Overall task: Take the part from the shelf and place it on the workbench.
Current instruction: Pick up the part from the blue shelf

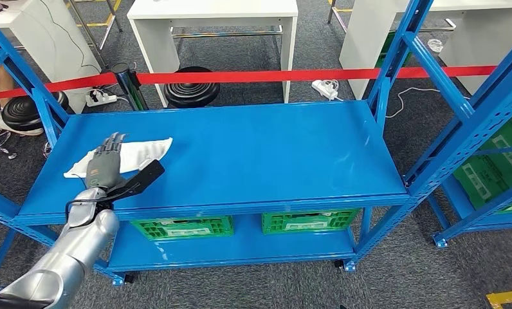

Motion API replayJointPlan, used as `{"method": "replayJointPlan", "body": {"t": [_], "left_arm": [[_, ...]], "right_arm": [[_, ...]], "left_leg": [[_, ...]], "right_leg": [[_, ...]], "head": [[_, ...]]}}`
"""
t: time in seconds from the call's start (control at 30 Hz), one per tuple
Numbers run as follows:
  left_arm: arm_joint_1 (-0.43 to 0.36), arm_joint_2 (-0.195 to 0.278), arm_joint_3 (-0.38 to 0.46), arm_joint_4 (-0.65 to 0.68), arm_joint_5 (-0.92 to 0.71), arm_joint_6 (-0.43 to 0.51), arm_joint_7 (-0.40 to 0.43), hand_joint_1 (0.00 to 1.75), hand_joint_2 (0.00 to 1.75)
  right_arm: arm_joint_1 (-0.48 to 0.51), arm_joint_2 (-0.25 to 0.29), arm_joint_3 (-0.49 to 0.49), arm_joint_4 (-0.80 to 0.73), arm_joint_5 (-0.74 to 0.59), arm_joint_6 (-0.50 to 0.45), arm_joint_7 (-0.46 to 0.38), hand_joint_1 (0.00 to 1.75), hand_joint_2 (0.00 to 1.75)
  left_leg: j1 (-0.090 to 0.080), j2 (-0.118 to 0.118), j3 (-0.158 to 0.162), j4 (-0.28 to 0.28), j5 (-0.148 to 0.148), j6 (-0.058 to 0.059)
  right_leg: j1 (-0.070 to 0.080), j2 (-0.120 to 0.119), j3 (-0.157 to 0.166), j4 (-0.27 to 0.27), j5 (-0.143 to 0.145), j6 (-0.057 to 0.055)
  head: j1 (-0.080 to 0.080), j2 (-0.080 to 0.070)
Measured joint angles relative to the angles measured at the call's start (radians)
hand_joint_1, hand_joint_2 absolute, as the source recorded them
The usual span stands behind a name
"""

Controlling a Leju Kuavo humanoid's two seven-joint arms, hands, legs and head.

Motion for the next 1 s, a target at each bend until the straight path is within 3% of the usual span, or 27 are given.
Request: {"method": "replayJointPlan", "body": {"t": [0.2,0.43,0.83,0.87,0.97,1.0], "left_arm": [[0.0,0.019,0.0,0.008,-0.014,-0.019,0.018,0.0,1.75],[-0.014,0.02,0.0,0.017,-0.044,-0.087,0.056,0.0,1.75],[-0.037,0.019,0.0,0.037,-0.081,-0.126,0.112,0.0,1.75],[-0.038,0.02,0.0,0.039,-0.083,-0.126,0.115,0.09,1.75],[-0.039,0.021,0.0,0.044,-0.087,-0.13,0.122,1.4,1.75],[-0.039,0.021,0.0,0.045,-0.089,-0.132,0.124,1.75,1.75]], "right_arm": [[0.0,-0.002,0.0,0.0,0.0,0.013,-0.001,0.0,0.0],[0.0,-0.003,0.0,0.0,-0.001,0.026,-0.023,0.0,0.0],[-0.001,-0.005,0.0,0.0,-0.001,0.029,-0.04,0.0,0.0],[-0.001,-0.005,0.0,0.0,-0.001,0.029,-0.041,0.0,0.0],[-0.001,-0.006,0.0,0.0,0.0,0.028,-0.043,0.0,0.0],[-0.001,-0.006,0.0,0.0,0.001,0.028,-0.043,0.0,0.0]], "left_leg": [[0.0,0.0,0.0,0.0,0.0,0.0],[0.0,0.0,0.0,0.0,0.0,0.0],[0.0,0.0,0.0,0.0,0.0,0.0],[0.0,0.0,0.0,0.0,0.0,0.0],[0.0,0.0,0.0,0.0,0.0,0.0],[0.0,0.0,0.0,0.0,0.0,0.0]], "right_leg": [[0.0,0.0,0.0,0.0,0.0,0.0],[0.0,0.0,0.0,0.0,0.0,0.0],[0.0,0.0,0.0,0.0,0.0,0.0],[0.0,0.0,0.0,0.0,0.0,0.0],[0.0,0.0,0.0,0.0,0.0,0.0],[0.0,0.0,0.0,0.0,0.0,0.0]], "head": [[0.0,0.0],[0.0,0.0],[0.0,0.0],[0.0,0.0],[0.0,0.0],[0.0,0.0]]}}
